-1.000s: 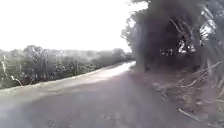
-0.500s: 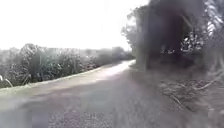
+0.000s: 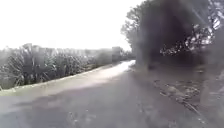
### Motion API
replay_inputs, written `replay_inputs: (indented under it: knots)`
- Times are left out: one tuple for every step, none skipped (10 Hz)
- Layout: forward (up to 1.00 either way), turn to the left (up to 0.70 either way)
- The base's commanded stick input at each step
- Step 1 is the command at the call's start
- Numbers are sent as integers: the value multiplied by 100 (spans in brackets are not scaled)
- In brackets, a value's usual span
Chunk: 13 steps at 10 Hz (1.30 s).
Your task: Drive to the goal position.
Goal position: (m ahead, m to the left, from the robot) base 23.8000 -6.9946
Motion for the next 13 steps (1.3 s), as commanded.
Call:
replay_inputs:
  knots:
    - [100, 0]
    - [100, 0]
    - [100, 0]
    - [100, 0]
    - [100, 0]
    - [100, 0]
    - [100, 0]
    - [100, 0]
    - [100, 0]
    - [100, 0]
    - [100, 0]
    - [100, 0]
    - [100, 0]
